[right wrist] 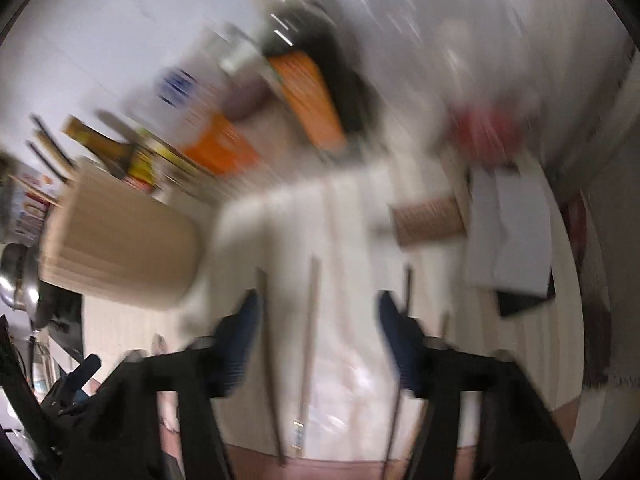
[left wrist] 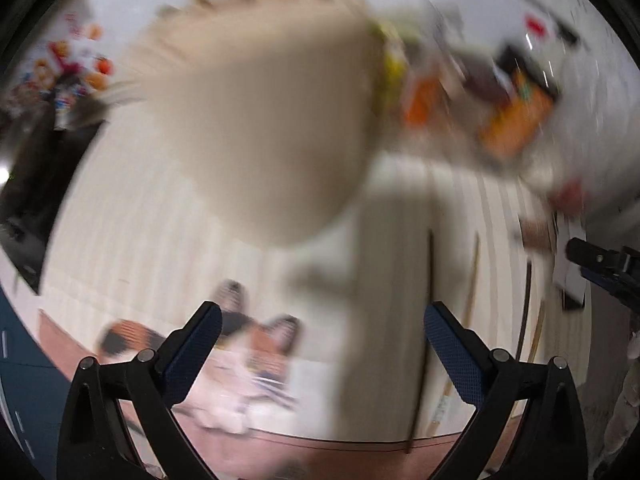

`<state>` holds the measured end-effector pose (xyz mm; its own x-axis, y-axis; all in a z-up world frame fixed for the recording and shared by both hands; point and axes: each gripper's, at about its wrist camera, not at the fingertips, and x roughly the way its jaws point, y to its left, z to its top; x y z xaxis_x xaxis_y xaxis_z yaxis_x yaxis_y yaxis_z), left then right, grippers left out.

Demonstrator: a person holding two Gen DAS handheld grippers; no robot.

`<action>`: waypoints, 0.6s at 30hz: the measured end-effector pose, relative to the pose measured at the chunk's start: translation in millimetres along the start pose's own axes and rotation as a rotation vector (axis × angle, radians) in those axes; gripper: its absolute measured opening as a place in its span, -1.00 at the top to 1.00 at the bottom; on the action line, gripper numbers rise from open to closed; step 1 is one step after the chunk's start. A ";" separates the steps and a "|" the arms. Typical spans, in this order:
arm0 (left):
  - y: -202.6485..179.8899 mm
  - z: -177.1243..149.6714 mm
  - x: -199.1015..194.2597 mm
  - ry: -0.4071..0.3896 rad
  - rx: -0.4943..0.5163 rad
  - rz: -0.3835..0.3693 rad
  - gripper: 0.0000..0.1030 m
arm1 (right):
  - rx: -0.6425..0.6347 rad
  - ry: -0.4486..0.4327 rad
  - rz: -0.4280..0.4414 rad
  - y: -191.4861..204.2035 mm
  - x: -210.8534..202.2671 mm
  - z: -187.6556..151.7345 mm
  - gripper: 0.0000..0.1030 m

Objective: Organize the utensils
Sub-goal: 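Grasp a dark chopstick with the left tool while the right tool lowers to the counter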

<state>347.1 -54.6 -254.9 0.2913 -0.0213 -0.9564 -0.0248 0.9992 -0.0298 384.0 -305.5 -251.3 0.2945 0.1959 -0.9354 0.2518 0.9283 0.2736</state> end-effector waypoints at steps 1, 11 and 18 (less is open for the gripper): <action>-6.7 -1.8 9.3 0.018 0.008 -0.007 -0.98 | 0.008 0.012 0.000 -7.1 6.4 -4.0 0.08; -72.2 1.7 91.6 0.159 0.118 -0.064 -0.33 | 0.070 0.091 -0.026 -48.1 40.0 -11.5 0.10; -70.9 3.8 88.9 0.126 0.167 -0.042 0.90 | 0.073 0.110 -0.038 -50.9 45.5 -4.9 0.10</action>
<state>378.5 -127.2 -336.8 0.1670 -0.0567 -0.9843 0.1468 0.9887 -0.0320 380.1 -342.3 -308.9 0.1811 0.1980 -0.9633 0.3282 0.9112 0.2489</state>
